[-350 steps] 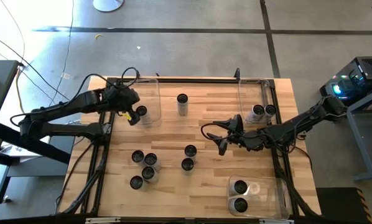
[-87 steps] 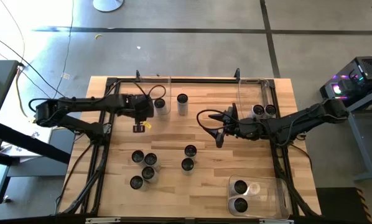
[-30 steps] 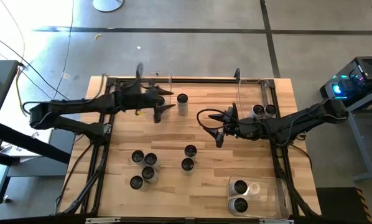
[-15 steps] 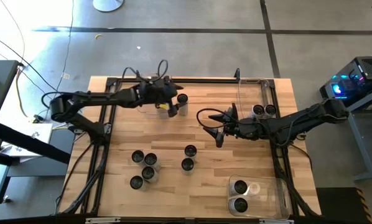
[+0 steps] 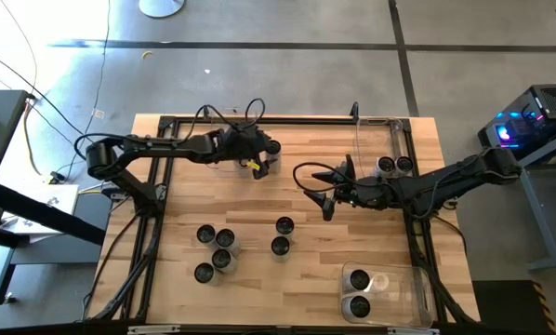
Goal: Sort soda cans
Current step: Put the white/yellow soda can into the top left transparent bin
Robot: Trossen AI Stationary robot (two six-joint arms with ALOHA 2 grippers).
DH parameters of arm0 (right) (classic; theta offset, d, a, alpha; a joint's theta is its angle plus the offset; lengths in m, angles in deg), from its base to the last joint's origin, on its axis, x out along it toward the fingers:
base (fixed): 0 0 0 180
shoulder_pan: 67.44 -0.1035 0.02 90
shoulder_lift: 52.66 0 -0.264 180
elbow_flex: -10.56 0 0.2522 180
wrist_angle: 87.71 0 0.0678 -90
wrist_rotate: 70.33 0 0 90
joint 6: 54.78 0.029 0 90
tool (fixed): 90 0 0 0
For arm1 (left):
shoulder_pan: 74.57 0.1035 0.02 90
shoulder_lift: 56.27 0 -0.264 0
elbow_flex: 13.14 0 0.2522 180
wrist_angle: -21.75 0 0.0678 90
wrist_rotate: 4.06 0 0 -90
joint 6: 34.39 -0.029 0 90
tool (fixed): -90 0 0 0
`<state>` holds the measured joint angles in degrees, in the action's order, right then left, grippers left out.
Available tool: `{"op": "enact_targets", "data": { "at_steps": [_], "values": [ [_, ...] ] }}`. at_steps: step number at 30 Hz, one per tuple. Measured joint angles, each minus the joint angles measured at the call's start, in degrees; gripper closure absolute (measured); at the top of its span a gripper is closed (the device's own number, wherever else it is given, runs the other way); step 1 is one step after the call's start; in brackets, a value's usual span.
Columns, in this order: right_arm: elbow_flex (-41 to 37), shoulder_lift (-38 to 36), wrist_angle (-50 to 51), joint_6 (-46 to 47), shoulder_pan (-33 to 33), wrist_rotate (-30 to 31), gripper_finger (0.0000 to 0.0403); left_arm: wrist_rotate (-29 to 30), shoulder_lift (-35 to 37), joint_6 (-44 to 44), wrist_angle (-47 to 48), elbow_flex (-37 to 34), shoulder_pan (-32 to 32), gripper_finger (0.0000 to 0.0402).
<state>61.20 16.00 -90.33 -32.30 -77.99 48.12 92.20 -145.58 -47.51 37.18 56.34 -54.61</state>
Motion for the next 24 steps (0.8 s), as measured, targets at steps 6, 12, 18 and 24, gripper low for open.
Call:
{"op": "enact_targets", "data": {
  "at_steps": [6,12,18,24],
  "values": [
    [0.0,0.0,0.0,0.0,0.0,0.0,0.0093,-1.6,0.0,1.2,-0.2,0.0,0.2,0.0049],
    [0.0,0.0,0.0,0.0,0.0,0.0,0.0093,-3.8,0.0,2.6,-0.3,0.0,0.7,0.0078],
    [0.0,0.0,0.0,0.0,0.0,0.0,0.0093,-3.9,0.0,2.5,0.0,0.0,0.7,0.01],
    [0.0,0.0,0.1,0.0,0.0,0.0,0.0093,-4.0,-0.8,2.0,-1.1,0.0,0.7,0.0112]
  ]
}}
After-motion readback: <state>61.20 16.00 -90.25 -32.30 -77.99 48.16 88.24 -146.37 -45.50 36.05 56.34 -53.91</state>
